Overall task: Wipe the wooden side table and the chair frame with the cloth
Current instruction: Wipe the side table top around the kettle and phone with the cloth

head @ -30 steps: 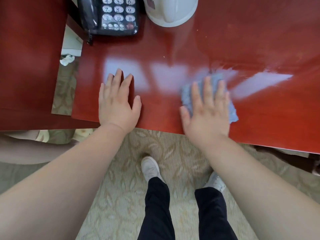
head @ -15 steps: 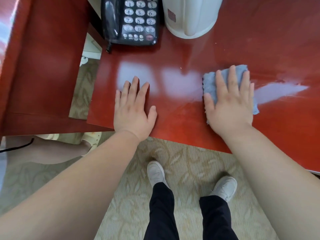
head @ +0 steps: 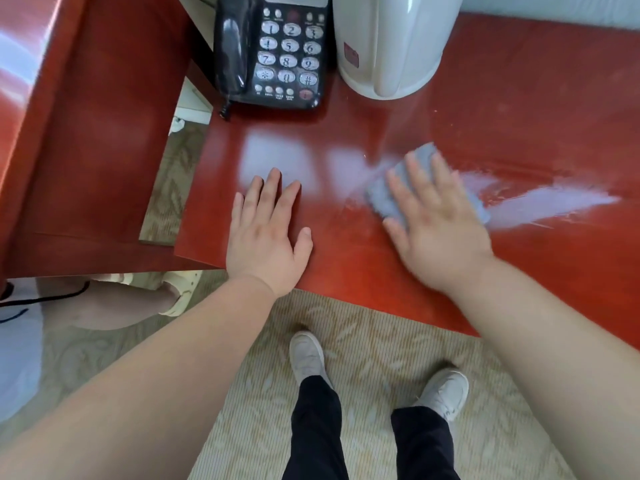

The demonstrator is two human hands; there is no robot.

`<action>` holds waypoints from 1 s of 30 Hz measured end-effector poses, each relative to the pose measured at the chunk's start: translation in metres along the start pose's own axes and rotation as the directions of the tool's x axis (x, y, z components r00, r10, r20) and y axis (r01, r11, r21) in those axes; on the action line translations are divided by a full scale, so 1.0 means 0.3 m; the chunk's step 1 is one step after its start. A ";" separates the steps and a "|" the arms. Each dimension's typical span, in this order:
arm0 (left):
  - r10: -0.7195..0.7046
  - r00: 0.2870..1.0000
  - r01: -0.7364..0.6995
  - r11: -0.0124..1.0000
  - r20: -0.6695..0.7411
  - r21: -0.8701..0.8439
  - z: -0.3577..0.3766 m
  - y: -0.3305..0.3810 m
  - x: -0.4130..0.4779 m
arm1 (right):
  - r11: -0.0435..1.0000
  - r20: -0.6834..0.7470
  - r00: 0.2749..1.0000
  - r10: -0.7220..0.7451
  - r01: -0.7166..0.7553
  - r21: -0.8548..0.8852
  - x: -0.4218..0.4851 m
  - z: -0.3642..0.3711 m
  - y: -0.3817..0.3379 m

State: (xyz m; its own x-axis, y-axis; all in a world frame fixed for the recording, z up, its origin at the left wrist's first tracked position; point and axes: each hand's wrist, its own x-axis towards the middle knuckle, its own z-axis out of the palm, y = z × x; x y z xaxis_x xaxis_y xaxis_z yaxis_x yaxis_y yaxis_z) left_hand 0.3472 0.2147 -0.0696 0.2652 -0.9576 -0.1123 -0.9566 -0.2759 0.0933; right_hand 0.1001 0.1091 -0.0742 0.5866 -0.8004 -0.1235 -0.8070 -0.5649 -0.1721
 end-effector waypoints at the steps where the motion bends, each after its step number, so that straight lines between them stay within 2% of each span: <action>1: 0.001 1.000 -0.001 1.000 0.002 0.004 0.000 0.000 0.000 | 0.996 0.005 0.996 0.086 -0.086 0.006 0.047 -0.015 0.025; 4: 0.007 1.000 -0.007 1.000 -0.005 0.003 -0.001 -0.001 -0.001 | 0.960 0.041 0.960 0.277 -0.278 0.031 0.175 -0.041 0.028; 6: 0.005 1.000 -0.005 1.000 0.003 0.005 -0.002 0.000 0.000 | 0.964 0.047 0.963 0.264 -0.265 0.020 0.221 -0.041 -0.024; 9: 0.006 1.000 -0.006 1.000 -0.007 -0.001 0.000 0.002 -0.001 | 1.000 0.047 0.999 -0.015 0.014 0.017 0.189 -0.022 -0.122; 11: 0.019 1.000 -0.020 1.000 -0.014 -0.009 0.002 -0.002 -0.005 | 0.972 0.027 0.972 -0.235 0.234 0.030 0.113 -0.003 -0.166; 13: 0.019 1.000 -0.019 1.000 -0.006 -0.004 0.001 -0.004 -0.006 | 0.941 0.030 0.941 -0.338 0.337 0.029 0.067 0.005 -0.147; 15: 0.003 1.000 -0.003 1.000 0.006 -0.006 -0.003 0.001 -0.002 | 0.956 0.011 0.956 -0.294 0.294 0.022 0.091 -0.002 -0.087; 17: -0.004 1.000 0.004 1.000 0.022 -0.005 -0.007 0.003 0.003 | 0.987 -0.018 0.988 -0.156 0.156 0.033 0.165 -0.021 -0.024; 19: -0.007 0.999 0.006 1.000 0.043 0.010 -0.008 0.001 0.005 | 0.998 0.021 1.000 -0.014 0.013 0.055 0.252 -0.049 0.011; 21: -0.008 0.999 0.007 1.000 0.051 0.013 -0.008 -0.002 0.004 | 0.999 0.024 0.999 0.041 -0.042 0.030 0.305 -0.054 -0.010; 23: -0.007 0.999 0.007 1.000 0.045 0.004 -0.008 -0.003 0.002 | 0.999 0.018 0.999 -0.034 0.034 0.033 0.312 -0.045 -0.070; 25: -0.002 0.999 0.002 1.000 0.039 -0.002 -0.008 -0.002 0.000 | 0.980 0.021 0.980 -0.196 0.195 0.037 0.272 -0.024 -0.134; 27: 0.002 0.999 -0.002 1.000 0.036 -0.001 -0.009 -0.002 -0.002 | 0.956 0.016 0.956 -0.292 0.291 0.033 0.220 -0.010 -0.150; 29: -0.003 0.999 0.003 1.000 0.036 -0.003 -0.011 -0.001 -0.003 | 0.962 -0.008 0.963 -0.269 0.269 0.052 0.191 -0.013 -0.107; 30: -0.004 0.999 0.005 1.000 0.038 -0.004 -0.011 0.000 -0.001 | 0.976 -0.029 0.978 -0.207 0.208 0.063 0.186 -0.016 -0.075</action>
State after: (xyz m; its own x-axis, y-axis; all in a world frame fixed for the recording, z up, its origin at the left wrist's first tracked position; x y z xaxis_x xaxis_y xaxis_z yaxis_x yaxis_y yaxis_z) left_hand 0.3476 0.2148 -0.0662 0.2646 -0.9526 -0.1499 -0.9550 -0.2805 0.0968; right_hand 0.1507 0.0763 -0.0725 0.7384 -0.6720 -0.0568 -0.6614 -0.7052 -0.2556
